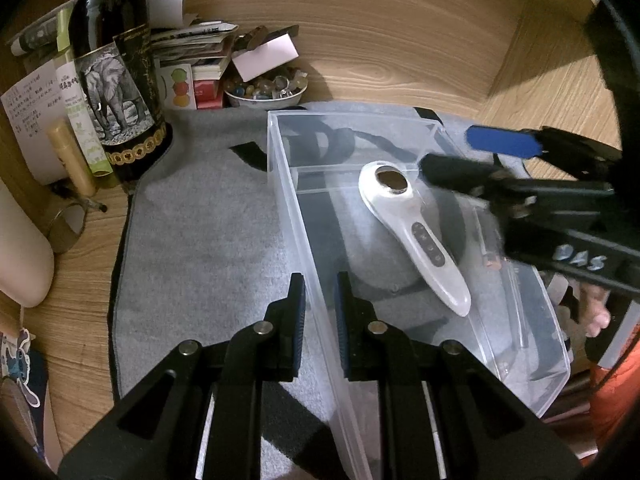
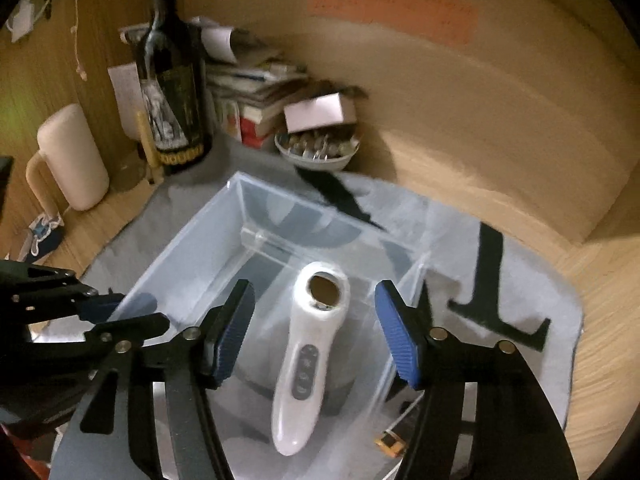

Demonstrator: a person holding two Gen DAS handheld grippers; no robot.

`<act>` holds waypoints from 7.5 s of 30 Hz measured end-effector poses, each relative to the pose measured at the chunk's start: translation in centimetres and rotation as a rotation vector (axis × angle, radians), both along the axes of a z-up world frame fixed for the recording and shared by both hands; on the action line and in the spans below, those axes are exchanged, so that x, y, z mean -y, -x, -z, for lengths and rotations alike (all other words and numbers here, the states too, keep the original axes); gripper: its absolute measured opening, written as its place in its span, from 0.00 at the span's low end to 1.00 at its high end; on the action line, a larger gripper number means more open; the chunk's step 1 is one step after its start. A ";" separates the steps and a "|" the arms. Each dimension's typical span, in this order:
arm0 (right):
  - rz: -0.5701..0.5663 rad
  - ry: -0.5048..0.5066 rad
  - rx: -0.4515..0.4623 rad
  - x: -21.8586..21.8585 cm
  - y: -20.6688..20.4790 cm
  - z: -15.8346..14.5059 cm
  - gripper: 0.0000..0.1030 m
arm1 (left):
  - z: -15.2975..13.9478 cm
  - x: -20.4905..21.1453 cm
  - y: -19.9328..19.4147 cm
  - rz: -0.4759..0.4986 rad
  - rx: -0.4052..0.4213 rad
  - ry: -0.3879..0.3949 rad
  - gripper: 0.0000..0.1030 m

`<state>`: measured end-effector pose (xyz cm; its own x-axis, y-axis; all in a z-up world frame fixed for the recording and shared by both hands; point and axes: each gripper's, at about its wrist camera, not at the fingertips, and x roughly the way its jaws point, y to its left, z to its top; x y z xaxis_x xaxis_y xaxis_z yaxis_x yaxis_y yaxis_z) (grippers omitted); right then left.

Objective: Organize rigid objects
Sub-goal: 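Lift the white device with the right gripper and release it into the clear box, then lower the right gripper onto the white plug adapter and close, then carry the white plug adapter with the right gripper and drop it into the box, then grasp the small metal cup-shaped part with the right gripper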

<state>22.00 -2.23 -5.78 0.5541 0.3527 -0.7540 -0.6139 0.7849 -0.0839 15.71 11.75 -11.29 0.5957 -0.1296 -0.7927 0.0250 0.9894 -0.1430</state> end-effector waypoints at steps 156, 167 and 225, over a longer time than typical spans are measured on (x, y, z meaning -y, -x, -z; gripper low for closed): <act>0.211 -0.040 0.088 10.5 4.1 -1.9 0.75 | 0.6 0.0 0.0 0.001 -0.005 -0.010 0.14; 0.464 -0.040 0.037 17.4 5.3 1.4 0.75 | 0.6 0.0 -0.3 -0.001 -0.010 -0.015 0.14; 0.160 -0.186 0.057 7.9 2.0 -2.0 0.32 | 0.9 -0.2 0.1 -0.010 0.003 -0.010 0.14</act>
